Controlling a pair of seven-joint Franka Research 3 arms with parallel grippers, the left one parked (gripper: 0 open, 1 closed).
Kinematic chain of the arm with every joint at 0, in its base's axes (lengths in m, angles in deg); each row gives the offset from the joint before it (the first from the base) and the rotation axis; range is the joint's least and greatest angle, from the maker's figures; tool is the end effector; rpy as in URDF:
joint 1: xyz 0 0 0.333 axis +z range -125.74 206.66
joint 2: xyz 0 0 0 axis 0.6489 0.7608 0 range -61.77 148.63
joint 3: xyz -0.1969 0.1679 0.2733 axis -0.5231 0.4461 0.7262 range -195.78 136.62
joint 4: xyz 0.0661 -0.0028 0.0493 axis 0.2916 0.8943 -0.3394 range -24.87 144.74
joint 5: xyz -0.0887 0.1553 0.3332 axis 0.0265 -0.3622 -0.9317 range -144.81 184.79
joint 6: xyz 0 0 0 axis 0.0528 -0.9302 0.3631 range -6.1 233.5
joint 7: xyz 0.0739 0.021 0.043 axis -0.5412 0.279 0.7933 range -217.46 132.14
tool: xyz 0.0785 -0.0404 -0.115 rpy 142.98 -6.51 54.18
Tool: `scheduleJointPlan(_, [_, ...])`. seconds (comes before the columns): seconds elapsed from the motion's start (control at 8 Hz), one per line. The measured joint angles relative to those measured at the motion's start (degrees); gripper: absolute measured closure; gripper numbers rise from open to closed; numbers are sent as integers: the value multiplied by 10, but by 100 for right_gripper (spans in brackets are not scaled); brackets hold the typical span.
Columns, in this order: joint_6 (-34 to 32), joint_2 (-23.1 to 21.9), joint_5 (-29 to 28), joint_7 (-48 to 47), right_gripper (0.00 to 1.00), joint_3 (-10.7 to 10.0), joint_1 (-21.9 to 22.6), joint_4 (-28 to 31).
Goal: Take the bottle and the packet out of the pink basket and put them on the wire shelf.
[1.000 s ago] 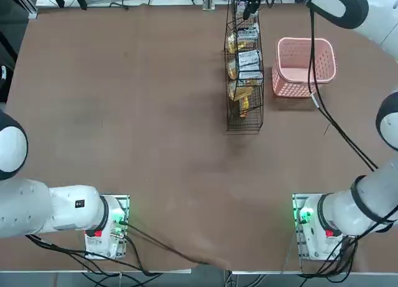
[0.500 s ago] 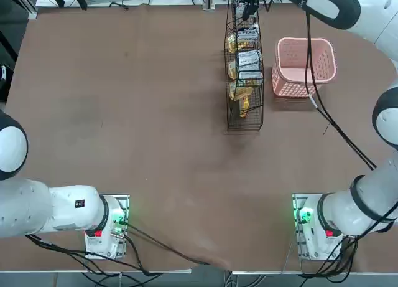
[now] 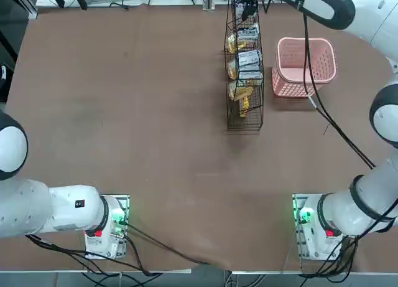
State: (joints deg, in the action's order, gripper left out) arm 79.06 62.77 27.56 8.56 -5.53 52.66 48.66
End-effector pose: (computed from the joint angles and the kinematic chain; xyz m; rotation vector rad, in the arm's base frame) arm 0.5896 0.3567 0.5707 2.2432 2.1387 0.3356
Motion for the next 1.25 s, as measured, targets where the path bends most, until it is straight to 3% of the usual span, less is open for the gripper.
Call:
scheduleJointPlan(0.25, [1,2,2,0,53,0,3,0])
scheduleJointPlan(0.62, [-1,1,2,0,2,-1,3,-3])
scheduleJointPlan(0.88, [-20,-14,-19,-1,0,-16,1,-13])
scheduleJointPlan(1.25, [-64,-56,-74,-1,0,-62,-18,-18])
